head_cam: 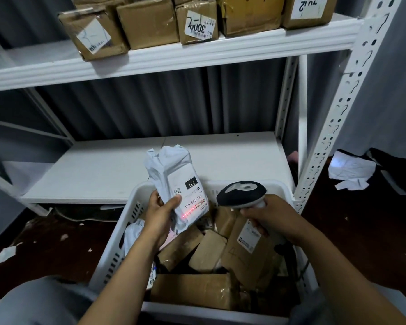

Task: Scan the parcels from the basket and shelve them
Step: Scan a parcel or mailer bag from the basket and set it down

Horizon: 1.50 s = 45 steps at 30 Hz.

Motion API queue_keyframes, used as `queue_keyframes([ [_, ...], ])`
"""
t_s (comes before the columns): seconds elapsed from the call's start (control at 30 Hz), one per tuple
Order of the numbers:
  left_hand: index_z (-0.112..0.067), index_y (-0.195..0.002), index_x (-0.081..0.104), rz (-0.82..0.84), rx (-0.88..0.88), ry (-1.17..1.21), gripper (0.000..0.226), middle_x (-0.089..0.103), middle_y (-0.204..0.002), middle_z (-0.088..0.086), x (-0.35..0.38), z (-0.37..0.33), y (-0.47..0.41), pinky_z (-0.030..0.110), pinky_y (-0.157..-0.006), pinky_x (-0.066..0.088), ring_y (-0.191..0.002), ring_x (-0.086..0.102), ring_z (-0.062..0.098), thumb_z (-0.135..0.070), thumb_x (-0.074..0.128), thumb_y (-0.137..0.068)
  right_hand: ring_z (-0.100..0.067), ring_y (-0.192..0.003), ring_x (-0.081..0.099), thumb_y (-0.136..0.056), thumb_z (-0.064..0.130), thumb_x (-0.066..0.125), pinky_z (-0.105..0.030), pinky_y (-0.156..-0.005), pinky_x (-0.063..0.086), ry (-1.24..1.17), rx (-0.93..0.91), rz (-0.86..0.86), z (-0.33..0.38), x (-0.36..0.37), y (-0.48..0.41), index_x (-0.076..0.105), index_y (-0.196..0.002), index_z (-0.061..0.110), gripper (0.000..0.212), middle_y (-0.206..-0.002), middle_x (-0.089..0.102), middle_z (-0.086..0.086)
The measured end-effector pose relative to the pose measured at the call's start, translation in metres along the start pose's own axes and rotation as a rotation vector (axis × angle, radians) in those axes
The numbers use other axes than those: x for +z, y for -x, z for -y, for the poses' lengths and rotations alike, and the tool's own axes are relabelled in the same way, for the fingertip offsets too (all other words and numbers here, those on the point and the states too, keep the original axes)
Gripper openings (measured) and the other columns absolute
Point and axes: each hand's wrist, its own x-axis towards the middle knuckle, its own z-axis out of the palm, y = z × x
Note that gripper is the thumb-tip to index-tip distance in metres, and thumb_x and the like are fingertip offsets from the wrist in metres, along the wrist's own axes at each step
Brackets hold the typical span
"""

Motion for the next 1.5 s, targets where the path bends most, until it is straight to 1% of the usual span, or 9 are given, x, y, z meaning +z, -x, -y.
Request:
queue_keyframes([
  [0.33, -0.007, -0.130, 0.048, 0.018, 0.006, 0.041, 0.045, 0.067, -0.120, 0.014, 0.002, -0.009, 0.002, 0.060, -0.098, 0.045, -0.110, 0.064, 0.034, 0.001, 0.062, -0.088, -0.021, -0.049, 0.051, -0.087, 0.016, 0.066, -0.027, -0.047, 0.043, -0.042, -0.025, -0.035, 0.006, 0.001, 0.004, 0.062, -0.072, 0.006, 0.019, -0.058, 0.057, -0.012],
  [0.47, -0.005, -0.128, 0.051, 0.000, 0.019, -0.010, 0.041, 0.070, -0.112, 0.014, 0.006, -0.031, 0.019, 0.060, -0.090, 0.050, -0.103, 0.066, 0.034, -0.019, 0.063, -0.092, -0.018, -0.048, 0.053, -0.089, 0.014, 0.065, -0.027, -0.050, 0.046, -0.097, -0.072, -0.063, 0.019, 0.009, 0.010, 0.061, -0.069, 0.004, 0.023, -0.057, 0.058, -0.010],
  [0.63, -0.003, -0.116, 0.061, 0.021, 0.024, 0.034, 0.028, 0.073, -0.100, 0.013, 0.007, -0.076, 0.038, 0.030, -0.057, 0.058, -0.081, 0.073, 0.022, -0.024, 0.055, -0.097, -0.021, -0.064, 0.067, -0.090, 0.010, 0.065, -0.030, -0.061, 0.057, -0.259, -0.182, -0.091, 0.057, 0.030, 0.014, 0.069, -0.090, 0.003, 0.008, -0.075, 0.072, -0.014],
  [0.77, 0.000, -0.118, 0.061, 0.039, 0.060, 0.056, 0.038, 0.073, -0.103, 0.015, 0.000, -0.124, 0.053, 0.041, -0.077, 0.059, -0.093, 0.071, 0.030, -0.030, 0.057, -0.096, -0.018, -0.078, 0.070, -0.086, 0.006, 0.070, -0.028, -0.072, 0.059, -0.366, -0.280, -0.118, 0.112, 0.057, 0.011, 0.071, -0.097, 0.001, 0.013, -0.085, 0.075, -0.011],
  [0.9, -0.005, -0.108, 0.063, 0.065, 0.163, 0.063, 0.025, 0.075, -0.097, 0.010, -0.015, -0.174, 0.065, 0.036, -0.068, 0.060, -0.087, 0.072, 0.027, -0.026, 0.056, -0.097, -0.019, -0.086, 0.073, -0.086, 0.011, 0.071, -0.035, -0.078, 0.059, -0.429, -0.334, -0.107, 0.166, 0.085, 0.011, 0.069, -0.105, 0.010, 0.019, -0.095, 0.076, -0.004],
  [1.0, -0.014, -0.099, 0.060, 0.079, 0.235, 0.037, 0.008, 0.075, -0.083, -0.001, -0.031, -0.208, 0.071, 0.031, -0.062, 0.056, -0.070, 0.072, 0.016, -0.019, 0.061, -0.093, -0.017, -0.085, 0.072, -0.086, 0.012, 0.072, -0.034, -0.077, 0.060, -0.413, -0.385, -0.112, 0.203, 0.105, 0.011, 0.069, -0.107, 0.010, 0.021, -0.096, 0.076, -0.004],
  [1.2, -0.025, -0.111, 0.062, 0.110, 0.302, -0.081, 0.023, 0.072, -0.094, -0.004, -0.064, -0.266, 0.076, 0.039, -0.076, 0.059, -0.077, 0.069, 0.017, -0.022, 0.063, -0.088, -0.017, -0.073, 0.067, -0.083, 0.012, 0.074, -0.032, -0.070, 0.056, -0.330, -0.468, -0.160, 0.272, 0.151, 0.003, 0.070, -0.101, 0.006, 0.019, -0.083, 0.073, -0.005],
  [1.33, -0.019, -0.112, 0.061, 0.069, 0.335, 0.000, 0.024, 0.072, -0.098, 0.002, -0.082, -0.303, 0.062, 0.033, -0.065, 0.058, -0.083, 0.069, 0.020, -0.011, 0.060, -0.090, -0.025, -0.084, 0.072, -0.084, 0.013, 0.073, -0.035, -0.071, 0.061, -0.335, -0.459, -0.115, 0.313, 0.168, -0.013, 0.069, -0.104, 0.006, 0.022, -0.096, 0.075, -0.011],
  [1.5, -0.015, -0.108, 0.060, -0.070, 0.368, 0.008, 0.017, 0.067, -0.087, 0.001, -0.099, -0.352, 0.024, 0.032, -0.065, 0.058, -0.074, 0.064, 0.016, -0.014, 0.061, -0.091, -0.024, -0.072, 0.069, -0.082, 0.014, 0.075, -0.033, -0.063, 0.059, -0.239, -0.505, -0.185, 0.356, 0.164, -0.034, 0.069, -0.098, 0.007, 0.018, -0.088, 0.073, -0.012],
])
